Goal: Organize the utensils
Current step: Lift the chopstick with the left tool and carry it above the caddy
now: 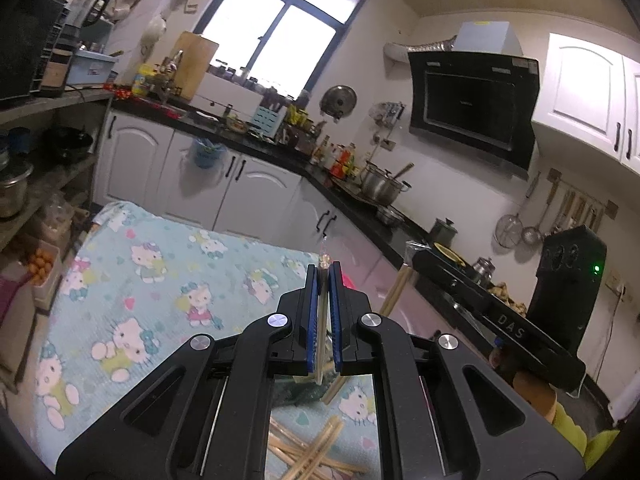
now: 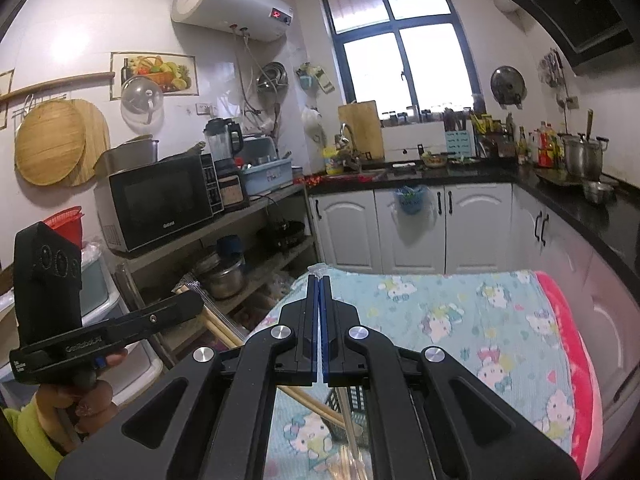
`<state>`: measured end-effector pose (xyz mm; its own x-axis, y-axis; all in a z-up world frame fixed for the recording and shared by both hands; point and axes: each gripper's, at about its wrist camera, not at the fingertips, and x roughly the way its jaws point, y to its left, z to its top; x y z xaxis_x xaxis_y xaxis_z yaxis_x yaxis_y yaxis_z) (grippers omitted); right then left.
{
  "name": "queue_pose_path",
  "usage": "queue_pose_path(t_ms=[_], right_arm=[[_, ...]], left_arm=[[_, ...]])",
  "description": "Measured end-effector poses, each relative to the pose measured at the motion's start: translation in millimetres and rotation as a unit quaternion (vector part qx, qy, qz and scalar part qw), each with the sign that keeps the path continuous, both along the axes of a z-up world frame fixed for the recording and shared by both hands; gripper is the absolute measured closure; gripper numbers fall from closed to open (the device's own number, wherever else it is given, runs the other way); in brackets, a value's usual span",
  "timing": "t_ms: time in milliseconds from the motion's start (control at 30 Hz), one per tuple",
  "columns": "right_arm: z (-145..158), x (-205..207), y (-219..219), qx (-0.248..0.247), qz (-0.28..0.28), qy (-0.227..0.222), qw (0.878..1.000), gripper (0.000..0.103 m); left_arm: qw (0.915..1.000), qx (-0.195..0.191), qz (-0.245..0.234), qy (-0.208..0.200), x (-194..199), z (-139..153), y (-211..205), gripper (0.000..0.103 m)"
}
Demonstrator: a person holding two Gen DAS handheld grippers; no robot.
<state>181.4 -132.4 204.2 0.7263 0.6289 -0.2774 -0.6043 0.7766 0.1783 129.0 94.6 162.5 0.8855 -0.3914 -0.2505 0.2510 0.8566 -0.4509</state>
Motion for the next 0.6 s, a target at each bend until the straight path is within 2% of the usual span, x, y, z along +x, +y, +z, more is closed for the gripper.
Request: queue_pose_path(t_ms=[333,600], right_arm=[[5.1,28.6,16.0,-0.011,-0.006,-0.010,1.000,0.102],[-3.6,50.6,23.2,-0.027,-0.014,-0.016,0.999,0.102]], left_arm=[[0.9991,0.015,0.038,-0.012,21.7,14.4,13.3,0.100],[0.9983,0.032,0.049,0.006,45.8,2.5,9.4,0.100]])
